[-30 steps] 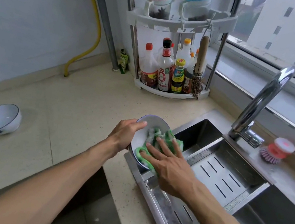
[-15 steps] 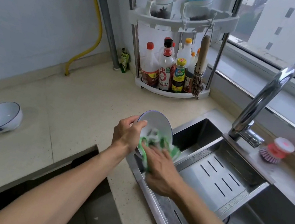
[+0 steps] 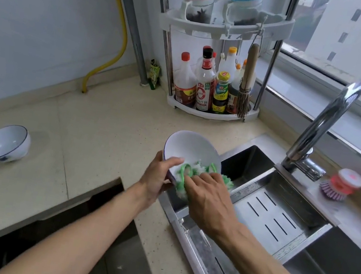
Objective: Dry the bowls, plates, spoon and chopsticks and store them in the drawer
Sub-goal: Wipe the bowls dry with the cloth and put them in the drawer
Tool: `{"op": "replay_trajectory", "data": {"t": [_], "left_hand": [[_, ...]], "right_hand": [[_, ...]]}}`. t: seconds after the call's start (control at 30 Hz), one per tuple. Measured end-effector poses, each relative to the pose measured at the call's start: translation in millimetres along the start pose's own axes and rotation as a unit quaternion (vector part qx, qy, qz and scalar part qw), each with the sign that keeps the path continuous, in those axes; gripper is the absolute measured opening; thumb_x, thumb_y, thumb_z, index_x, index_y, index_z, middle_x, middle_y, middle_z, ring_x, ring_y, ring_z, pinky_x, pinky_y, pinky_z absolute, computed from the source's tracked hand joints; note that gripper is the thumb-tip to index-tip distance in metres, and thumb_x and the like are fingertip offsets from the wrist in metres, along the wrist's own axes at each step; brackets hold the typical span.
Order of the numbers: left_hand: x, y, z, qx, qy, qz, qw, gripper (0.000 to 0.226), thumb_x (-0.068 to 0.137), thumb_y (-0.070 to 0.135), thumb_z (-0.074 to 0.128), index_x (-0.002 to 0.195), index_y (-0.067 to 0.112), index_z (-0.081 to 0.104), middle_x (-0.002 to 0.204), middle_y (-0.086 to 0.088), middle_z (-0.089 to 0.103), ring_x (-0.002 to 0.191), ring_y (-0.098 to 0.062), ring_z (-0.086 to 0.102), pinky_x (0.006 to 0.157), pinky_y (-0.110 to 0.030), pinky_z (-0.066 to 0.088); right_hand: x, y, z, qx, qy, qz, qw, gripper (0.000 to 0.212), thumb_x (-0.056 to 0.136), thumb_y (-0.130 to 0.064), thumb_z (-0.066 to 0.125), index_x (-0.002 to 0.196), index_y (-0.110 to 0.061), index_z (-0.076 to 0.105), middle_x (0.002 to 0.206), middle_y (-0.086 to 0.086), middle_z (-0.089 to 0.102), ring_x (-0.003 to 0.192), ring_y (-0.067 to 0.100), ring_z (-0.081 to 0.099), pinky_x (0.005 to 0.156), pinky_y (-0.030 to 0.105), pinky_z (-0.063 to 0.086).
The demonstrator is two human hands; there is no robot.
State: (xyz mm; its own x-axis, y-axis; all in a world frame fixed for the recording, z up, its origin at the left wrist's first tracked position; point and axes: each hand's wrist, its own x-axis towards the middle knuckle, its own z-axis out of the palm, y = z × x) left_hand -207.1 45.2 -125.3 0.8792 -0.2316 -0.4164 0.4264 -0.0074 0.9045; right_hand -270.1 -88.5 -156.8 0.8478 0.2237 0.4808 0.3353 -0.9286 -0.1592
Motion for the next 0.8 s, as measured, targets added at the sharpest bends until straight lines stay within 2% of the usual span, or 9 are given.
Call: {"op": "replay_trajectory", "data": {"t": [0.13, 0.2, 0.27, 0.3, 0.37, 0.5, 0.57, 0.67, 0.8], "left_hand": [[-1.9, -5.6, 13.9, -0.002, 0.145, 0.076, 0.987, 0.035, 0.078, 0.033, 0.065, 0.109, 0.018, 0.060, 0.100, -0.004, 0.066, 0.090, -0.022, 0.066, 0.070, -0.032, 0.052], [1.0, -1.9, 2.7, 0.096, 0.126, 0.091, 0.983, 0.029, 0.066, 0.037, 0.059, 0.090, 0.021, 0.061, 0.091, -0.002, 0.063, 0.086, -0.023, 0.063, 0.068, -0.032, 0.047], [-0.6, 0.4, -3.5, 0.162, 0.091, 0.099, 0.978, 0.025, 0.062, 0.035, 0.057, 0.084, 0.022, 0.058, 0.086, 0.000, 0.061, 0.079, -0.019, 0.059, 0.066, -0.030, 0.044], [-1.7, -0.7, -4.3, 0.176, 0.086, 0.102, 0.975, 0.027, 0.062, 0.034, 0.057, 0.086, 0.022, 0.058, 0.086, 0.000, 0.061, 0.077, -0.017, 0.058, 0.065, -0.029, 0.044], [-3.2, -1.3, -0.3, 0.170, 0.102, 0.119, 0.973, 0.027, 0.062, 0.033, 0.055, 0.086, 0.022, 0.059, 0.085, 0.002, 0.062, 0.076, -0.015, 0.058, 0.065, -0.028, 0.043], [1.8, 0.6, -2.6, 0.182, 0.110, 0.115, 0.970, 0.018, 0.062, 0.033, 0.053, 0.077, 0.024, 0.060, 0.081, 0.004, 0.063, 0.079, -0.018, 0.057, 0.067, -0.032, 0.043], [5.3, 6.5, -10.4, 0.219, 0.062, 0.097, 0.969, 0.023, 0.061, 0.034, 0.055, 0.079, 0.024, 0.064, 0.082, 0.004, 0.065, 0.084, -0.022, 0.059, 0.072, -0.037, 0.045], [8.1, 12.0, -14.7, 0.224, 0.021, 0.051, 0.973, 0.015, 0.060, 0.033, 0.057, 0.071, 0.024, 0.060, 0.072, 0.005, 0.057, 0.074, -0.023, 0.050, 0.064, -0.035, 0.035], [11.0, 17.6, -9.8, 0.190, 0.073, 0.029, 0.979, 0.015, 0.058, 0.038, 0.059, 0.057, 0.024, 0.053, 0.078, -0.003, 0.050, 0.077, -0.025, 0.046, 0.068, -0.038, 0.032]], "right_hand": [[5.2, -26.3, 1.1, 0.174, -0.099, 0.119, 0.972, 0.017, 0.085, -0.015, 0.067, 0.100, -0.013, 0.061, 0.089, 0.007, 0.071, 0.081, 0.031, 0.064, 0.071, 0.036, 0.042], [-8.2, -12.8, 6.5, 0.207, -0.181, 0.057, 0.960, 0.034, 0.093, -0.019, 0.057, 0.127, -0.016, 0.054, 0.126, 0.006, 0.065, 0.114, 0.029, 0.060, 0.094, 0.040, 0.045], [-17.8, 8.3, 9.1, 0.111, -0.256, -0.020, 0.960, 0.066, 0.096, -0.017, 0.052, 0.155, -0.028, 0.026, 0.162, -0.005, 0.029, 0.150, 0.017, 0.026, 0.122, 0.046, 0.019], [-18.8, 13.5, 9.0, 0.073, -0.292, -0.028, 0.953, 0.075, 0.096, -0.016, 0.051, 0.159, -0.031, 0.012, 0.166, -0.008, 0.011, 0.154, 0.014, 0.008, 0.125, 0.049, 0.004], [-13.5, 9.4, 6.5, 0.072, -0.300, -0.006, 0.951, 0.077, 0.094, -0.013, 0.049, 0.160, -0.028, 0.010, 0.167, -0.006, 0.009, 0.154, 0.015, 0.003, 0.123, 0.053, -0.005], [-9.1, -16.6, -6.3, 0.346, -0.275, 0.087, 0.893, 0.049, 0.091, -0.003, 0.047, 0.139, -0.017, 0.044, 0.143, 0.003, 0.049, 0.122, 0.006, 0.034, 0.123, 0.043, 0.010], [-16.9, -4.6, -6.6, 0.306, -0.280, 0.038, 0.909, 0.053, 0.094, -0.006, 0.049, 0.145, -0.018, 0.041, 0.151, 0.000, 0.044, 0.131, 0.004, 0.031, 0.124, 0.043, 0.010], [-26.2, 19.5, 0.7, 0.144, -0.275, -0.057, 0.949, 0.074, 0.092, -0.008, 0.050, 0.158, -0.027, 0.022, 0.165, -0.008, 0.019, 0.153, 0.011, 0.005, 0.122, 0.044, -0.012], [-17.9, -6.9, -1.8, 0.256, -0.253, 0.036, 0.932, 0.058, 0.095, -0.015, 0.052, 0.151, -0.018, 0.037, 0.159, -0.002, 0.036, 0.150, 0.013, 0.021, 0.124, 0.042, -0.006]]}}
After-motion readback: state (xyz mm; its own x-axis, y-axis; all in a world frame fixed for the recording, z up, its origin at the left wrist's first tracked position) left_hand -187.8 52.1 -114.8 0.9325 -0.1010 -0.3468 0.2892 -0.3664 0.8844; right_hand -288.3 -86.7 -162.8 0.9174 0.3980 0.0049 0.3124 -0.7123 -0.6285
